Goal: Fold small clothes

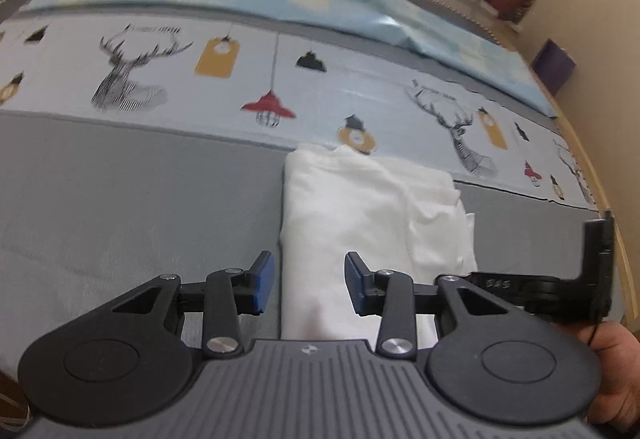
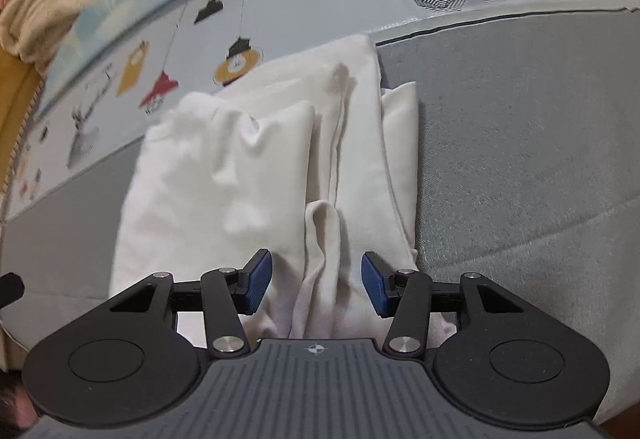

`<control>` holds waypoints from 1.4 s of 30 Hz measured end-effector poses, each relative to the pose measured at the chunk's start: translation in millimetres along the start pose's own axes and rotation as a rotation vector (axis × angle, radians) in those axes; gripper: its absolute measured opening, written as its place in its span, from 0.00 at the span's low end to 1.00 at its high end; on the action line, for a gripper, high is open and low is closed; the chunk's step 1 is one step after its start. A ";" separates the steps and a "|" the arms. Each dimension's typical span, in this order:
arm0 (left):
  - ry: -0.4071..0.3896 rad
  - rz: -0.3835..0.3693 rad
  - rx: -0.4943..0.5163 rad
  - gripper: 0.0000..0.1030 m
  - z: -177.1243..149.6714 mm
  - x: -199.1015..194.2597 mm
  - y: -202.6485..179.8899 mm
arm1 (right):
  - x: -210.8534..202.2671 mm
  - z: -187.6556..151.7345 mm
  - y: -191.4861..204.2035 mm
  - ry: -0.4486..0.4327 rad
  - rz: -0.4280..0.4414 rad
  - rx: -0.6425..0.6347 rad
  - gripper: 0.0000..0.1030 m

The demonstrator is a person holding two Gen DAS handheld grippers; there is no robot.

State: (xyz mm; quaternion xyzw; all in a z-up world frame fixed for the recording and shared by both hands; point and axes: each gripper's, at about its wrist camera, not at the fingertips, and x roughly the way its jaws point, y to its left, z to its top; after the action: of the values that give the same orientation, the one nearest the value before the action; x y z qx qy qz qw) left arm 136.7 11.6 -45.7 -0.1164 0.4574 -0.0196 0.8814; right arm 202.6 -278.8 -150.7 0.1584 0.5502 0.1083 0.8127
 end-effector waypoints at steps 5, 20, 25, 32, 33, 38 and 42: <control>0.009 0.040 0.033 0.42 5.2 6.9 2.9 | 8.9 -0.2 1.5 0.021 -0.016 -0.018 0.53; 0.023 0.058 0.030 0.42 6.9 11.4 6.4 | -24.3 0.6 21.0 -0.168 0.094 -0.166 0.10; 0.034 0.070 0.048 0.42 5.0 17.6 -1.8 | -64.6 8.0 1.5 -0.364 0.188 -0.082 0.09; 0.058 0.078 0.097 0.42 0.6 31.0 -20.6 | -71.1 17.2 -26.1 -0.419 -0.029 -0.024 0.09; 0.060 0.078 0.099 0.42 0.5 32.4 -21.8 | -66.2 17.9 -28.2 -0.395 -0.084 -0.039 0.09; 0.076 0.077 0.088 0.42 1.1 38.2 -21.1 | -59.6 18.7 -43.1 -0.340 -0.224 -0.056 0.11; 0.094 0.065 0.083 0.42 2.1 44.9 -24.0 | -62.6 14.4 -62.9 -0.286 -0.092 0.002 0.26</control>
State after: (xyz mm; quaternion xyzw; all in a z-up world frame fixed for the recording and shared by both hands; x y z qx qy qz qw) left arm 166.1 -17.7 -75.2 -0.0638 0.5005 -0.0152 0.8632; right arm 192.8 -361.0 -115.5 0.1477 0.4355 0.0466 0.8867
